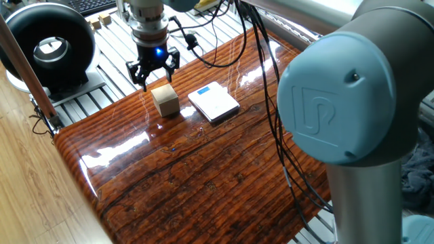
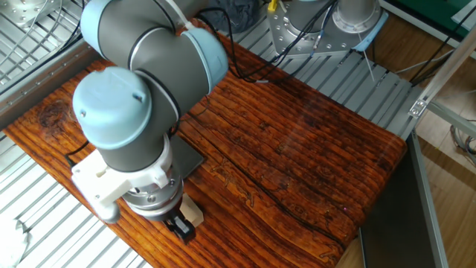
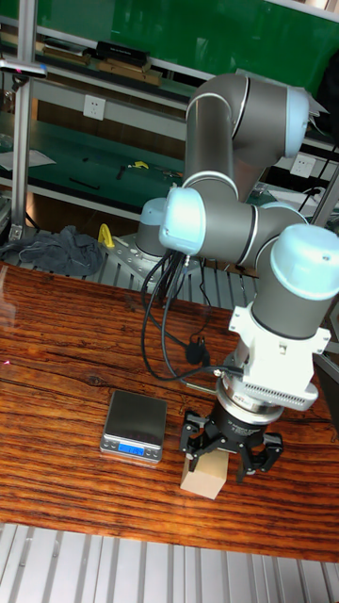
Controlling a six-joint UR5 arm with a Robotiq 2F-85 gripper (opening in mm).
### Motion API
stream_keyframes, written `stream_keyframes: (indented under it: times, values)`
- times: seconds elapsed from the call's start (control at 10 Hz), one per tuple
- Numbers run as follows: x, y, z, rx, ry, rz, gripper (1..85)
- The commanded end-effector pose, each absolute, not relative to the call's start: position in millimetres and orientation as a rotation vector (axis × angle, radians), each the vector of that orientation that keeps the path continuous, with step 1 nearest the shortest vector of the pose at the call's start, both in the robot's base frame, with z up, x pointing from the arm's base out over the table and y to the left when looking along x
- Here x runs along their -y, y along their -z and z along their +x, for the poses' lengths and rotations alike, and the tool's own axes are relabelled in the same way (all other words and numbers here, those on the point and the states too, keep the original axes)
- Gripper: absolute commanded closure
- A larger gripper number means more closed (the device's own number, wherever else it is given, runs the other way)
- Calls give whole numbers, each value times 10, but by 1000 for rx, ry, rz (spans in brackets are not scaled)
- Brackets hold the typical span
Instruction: Place the block on the scale
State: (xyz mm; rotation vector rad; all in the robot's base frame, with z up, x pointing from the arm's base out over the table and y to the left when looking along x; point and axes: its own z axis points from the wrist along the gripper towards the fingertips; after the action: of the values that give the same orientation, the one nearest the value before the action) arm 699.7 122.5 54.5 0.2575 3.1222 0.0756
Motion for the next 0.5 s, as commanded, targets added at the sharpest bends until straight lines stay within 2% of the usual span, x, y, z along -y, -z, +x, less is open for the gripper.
stream_keyframes:
  times: [0.0, 0.2, 0.4]
  values:
    - [-1164, -450, 6935, -3160, -38, 293, 130]
    - [-1056, -432, 6902, -3162, 17, 318, 140]
    - [-1062, -401, 6886, -3163, 3, 330, 153]
